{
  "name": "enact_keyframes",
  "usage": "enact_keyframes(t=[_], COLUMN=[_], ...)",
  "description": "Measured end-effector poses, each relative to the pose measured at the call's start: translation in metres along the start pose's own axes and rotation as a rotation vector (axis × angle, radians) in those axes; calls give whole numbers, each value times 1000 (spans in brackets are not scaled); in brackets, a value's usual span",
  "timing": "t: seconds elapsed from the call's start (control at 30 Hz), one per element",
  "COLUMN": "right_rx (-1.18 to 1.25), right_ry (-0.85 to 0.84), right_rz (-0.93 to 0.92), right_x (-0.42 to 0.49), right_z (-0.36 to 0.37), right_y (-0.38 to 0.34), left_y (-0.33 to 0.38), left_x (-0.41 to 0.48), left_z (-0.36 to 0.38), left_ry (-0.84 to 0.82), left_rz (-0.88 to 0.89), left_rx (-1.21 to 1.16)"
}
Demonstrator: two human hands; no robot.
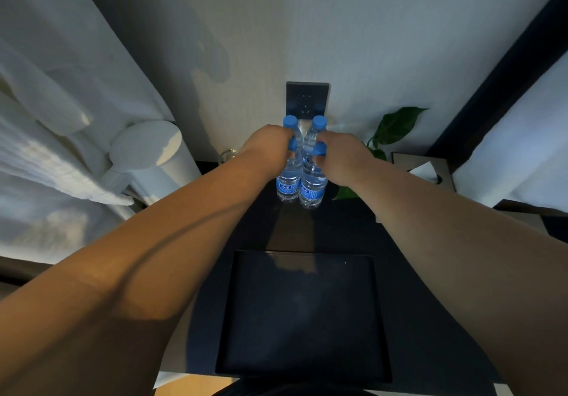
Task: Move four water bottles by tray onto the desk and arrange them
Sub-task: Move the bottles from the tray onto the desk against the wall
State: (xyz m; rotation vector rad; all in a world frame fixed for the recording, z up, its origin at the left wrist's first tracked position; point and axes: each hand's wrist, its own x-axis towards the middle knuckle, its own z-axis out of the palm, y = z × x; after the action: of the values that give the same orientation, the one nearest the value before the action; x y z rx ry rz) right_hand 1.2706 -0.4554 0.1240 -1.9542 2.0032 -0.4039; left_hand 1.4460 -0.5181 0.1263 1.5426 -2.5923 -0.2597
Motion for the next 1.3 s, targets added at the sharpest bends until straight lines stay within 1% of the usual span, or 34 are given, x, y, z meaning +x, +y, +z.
enact_keyframes(t=[0.23, 0.3, 0.4, 0.5, 0.57, 0.7, 0.87, 1.1, 1.3], right_rx=[-44, -52, -29, -71, -95, -70, 0, -56, -56], right_ry=[82, 79, 25, -10, -18, 28, 90, 16, 37], right_rz=[84, 101, 54, -6, -14, -22, 29, -8, -15], right_x=[5, 7, 8, 10, 11, 8, 4, 12, 14], right_z=[3, 1, -1, -1, 0, 5, 10, 5, 9], right_y=[4, 7, 11, 13, 13, 10, 9, 12, 14], left_y=[1, 1, 1, 0, -1, 0, 0, -1, 1], left_x=[1, 2, 2, 2, 2, 2, 3, 3, 3], left_z=[2, 4, 5, 6, 6, 7, 7, 4, 5], left_ry=[5, 13, 16, 24, 34, 36, 37, 40, 42], left_rz=[-6, -15, -14, -8, -8, -3, 10, 8, -6], left_rx=[-8, -14, -6, -11, -14, -30, -32, -19, -7])
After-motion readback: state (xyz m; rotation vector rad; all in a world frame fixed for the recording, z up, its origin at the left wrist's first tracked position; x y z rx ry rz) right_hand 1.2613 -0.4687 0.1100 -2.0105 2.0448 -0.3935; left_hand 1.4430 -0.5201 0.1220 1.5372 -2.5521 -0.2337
